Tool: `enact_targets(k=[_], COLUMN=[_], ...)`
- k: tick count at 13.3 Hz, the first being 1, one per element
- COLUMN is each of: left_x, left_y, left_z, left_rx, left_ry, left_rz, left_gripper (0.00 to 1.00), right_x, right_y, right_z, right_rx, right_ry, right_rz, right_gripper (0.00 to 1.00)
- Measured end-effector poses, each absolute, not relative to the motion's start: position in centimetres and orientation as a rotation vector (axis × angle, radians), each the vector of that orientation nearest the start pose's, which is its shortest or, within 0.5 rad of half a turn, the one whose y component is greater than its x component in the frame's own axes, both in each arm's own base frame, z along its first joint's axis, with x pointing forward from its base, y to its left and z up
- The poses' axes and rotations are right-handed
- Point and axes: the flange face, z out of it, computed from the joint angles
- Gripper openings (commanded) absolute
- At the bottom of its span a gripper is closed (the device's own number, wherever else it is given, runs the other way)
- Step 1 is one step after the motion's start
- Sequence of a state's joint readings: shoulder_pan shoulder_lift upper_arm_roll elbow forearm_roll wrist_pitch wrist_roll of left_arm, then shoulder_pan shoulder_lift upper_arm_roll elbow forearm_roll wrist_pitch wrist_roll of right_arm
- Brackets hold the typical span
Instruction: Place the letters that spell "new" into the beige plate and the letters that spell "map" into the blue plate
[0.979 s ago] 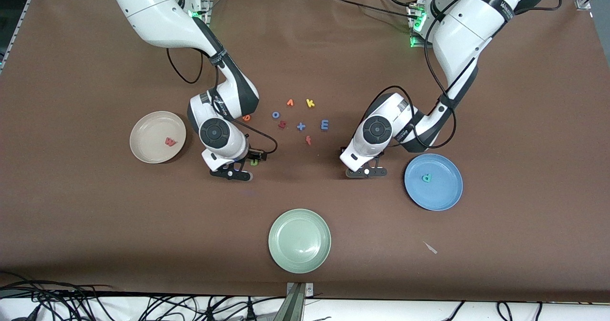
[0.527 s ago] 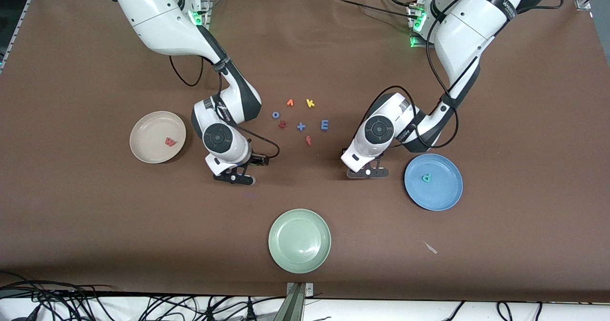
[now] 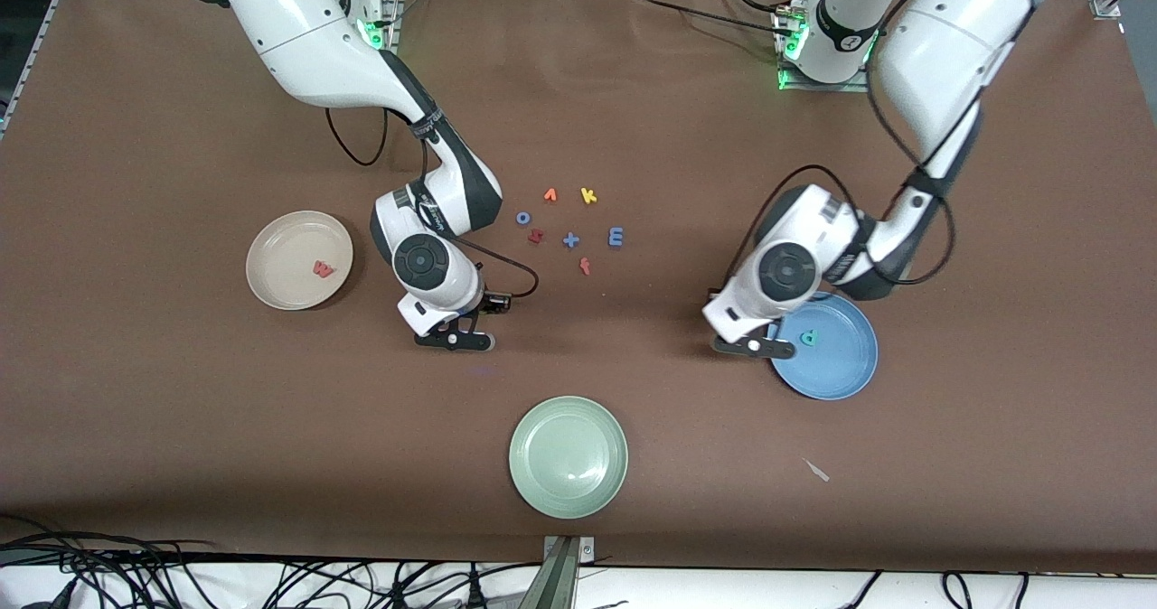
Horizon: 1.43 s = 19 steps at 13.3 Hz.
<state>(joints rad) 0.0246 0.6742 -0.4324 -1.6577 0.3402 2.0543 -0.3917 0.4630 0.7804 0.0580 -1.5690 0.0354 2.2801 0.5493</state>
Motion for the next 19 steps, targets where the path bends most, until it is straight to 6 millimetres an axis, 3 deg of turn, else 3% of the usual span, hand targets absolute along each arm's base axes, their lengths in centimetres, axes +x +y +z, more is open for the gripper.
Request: enact_targets(k=[2,4,8,11,13,14,15,19], left_x=[63.8,64.4,65.0,64.7,64.2,64.0,63.9,64.1], left_y=[-17.6,-15.0,-8.8,-8.2,-8.5,-8.6,-8.6,-9.4], left_z=[24.2,24.2,22.0,19.9,19.0,18.7,18.5,19.0], left_rx=[-3.033,-3.031,-3.036,-2.992,-2.984,-2.983,-2.982,-2.989], left_ry=[0.298,0.362,0.419,0.476,0.492,0.496,0.497,0.513], left_rz=[0.278,0.293,0.364,0.400,0.421,0.431,0.437,0.422], left_gripper=[0.13,0.14,0.18,0.20,0.24,0.55,1.00,1.00], right_x=[60.4,60.4,61.0,61.2,60.3,59.4,58.2,53.6], right_y=[34.1,34.1,33.4,30.7,28.4,27.2,25.8,19.4], right_z=[17.8,17.8,19.2,20.7,21.0,21.1,21.2,22.9], right_rx=[-3.113,-3.113,-3.135,-3.150,-3.152,-3.149,-3.146,-3.133], right_ry=[0.100,0.097,0.012,-0.147,-0.246,-0.301,-0.350,-0.493], right_rz=[0.144,0.143,0.218,0.274,0.281,0.273,0.269,0.305], right_gripper=[0.11,0.09,0.09,0.09,0.09,0.09,0.09,0.09])
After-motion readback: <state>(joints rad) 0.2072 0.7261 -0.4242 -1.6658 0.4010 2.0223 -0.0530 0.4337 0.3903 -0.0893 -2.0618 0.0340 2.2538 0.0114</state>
